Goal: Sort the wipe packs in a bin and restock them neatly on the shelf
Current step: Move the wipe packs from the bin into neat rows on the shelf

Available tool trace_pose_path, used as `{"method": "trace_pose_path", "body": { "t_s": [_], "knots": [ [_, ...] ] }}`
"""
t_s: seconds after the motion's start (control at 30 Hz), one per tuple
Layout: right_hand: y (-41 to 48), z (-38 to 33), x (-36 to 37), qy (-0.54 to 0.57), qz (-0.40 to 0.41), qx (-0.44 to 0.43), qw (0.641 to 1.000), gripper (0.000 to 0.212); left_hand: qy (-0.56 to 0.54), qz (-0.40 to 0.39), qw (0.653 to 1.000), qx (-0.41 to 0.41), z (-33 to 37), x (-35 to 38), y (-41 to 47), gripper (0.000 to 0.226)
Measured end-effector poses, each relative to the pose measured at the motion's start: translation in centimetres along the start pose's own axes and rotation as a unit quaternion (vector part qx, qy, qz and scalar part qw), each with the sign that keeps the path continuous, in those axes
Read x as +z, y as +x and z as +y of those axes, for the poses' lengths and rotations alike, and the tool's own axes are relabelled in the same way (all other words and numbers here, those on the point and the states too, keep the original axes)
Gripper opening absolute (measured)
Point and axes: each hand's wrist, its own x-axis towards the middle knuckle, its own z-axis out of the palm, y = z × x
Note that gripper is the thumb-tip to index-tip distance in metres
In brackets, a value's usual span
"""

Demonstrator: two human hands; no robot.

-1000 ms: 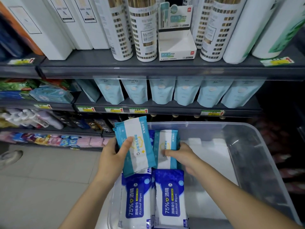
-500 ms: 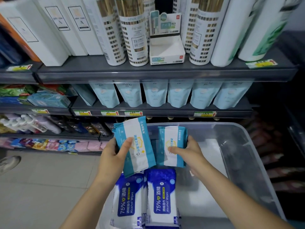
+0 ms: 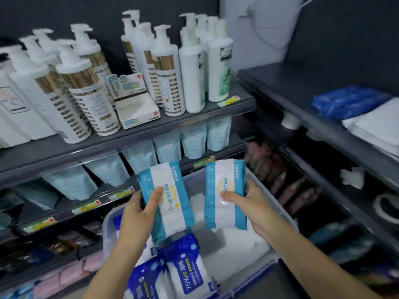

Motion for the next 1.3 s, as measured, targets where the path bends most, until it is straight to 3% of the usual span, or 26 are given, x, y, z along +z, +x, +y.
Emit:
{"method": "trace_pose_path", "body": {
  "t_s": [0.3, 0.5, 0.57, 0.67, 0.93, 1.3],
  "knots": [
    [-12.1, 0.3, -6.3, 0.061, 0.182, -0.026, 0.981, 0.040, 0.000, -0.200, 0.979, 0.024, 3.2, 5.8, -2.9, 0.020],
    [-22.3, 1.8, -13.3, 0.100, 0.322, -0.017, 0.941, 0.052, -0.011, -0.339, 0.939, 0.060, 5.0, 13.9, -10.1, 0.027],
    [-24.5, 2.1, -14.8, 0.107, 0.347, -0.016, 0.932, 0.050, -0.031, -0.362, 0.930, 0.056, 5.3, 15.7, -11.8, 0.018],
    [-30.2, 3.6, -18.2, 0.134, 0.408, -0.037, 0.902, 0.039, -0.026, -0.416, 0.907, 0.062, 5.6, 19.7, -17.2, 0.016],
    [-47.0, 8.1, -29.2, 0.145, 0.514, -0.066, 0.843, 0.041, -0.033, -0.534, 0.840, 0.090, 5.9, 29.7, -36.7, 0.022],
    [-65.9, 12.4, -42.6, 0.114, 0.598, -0.105, 0.786, 0.044, -0.064, -0.599, 0.792, 0.096, 6.0, 38.9, -58.8, 0.019]
  ]
}}
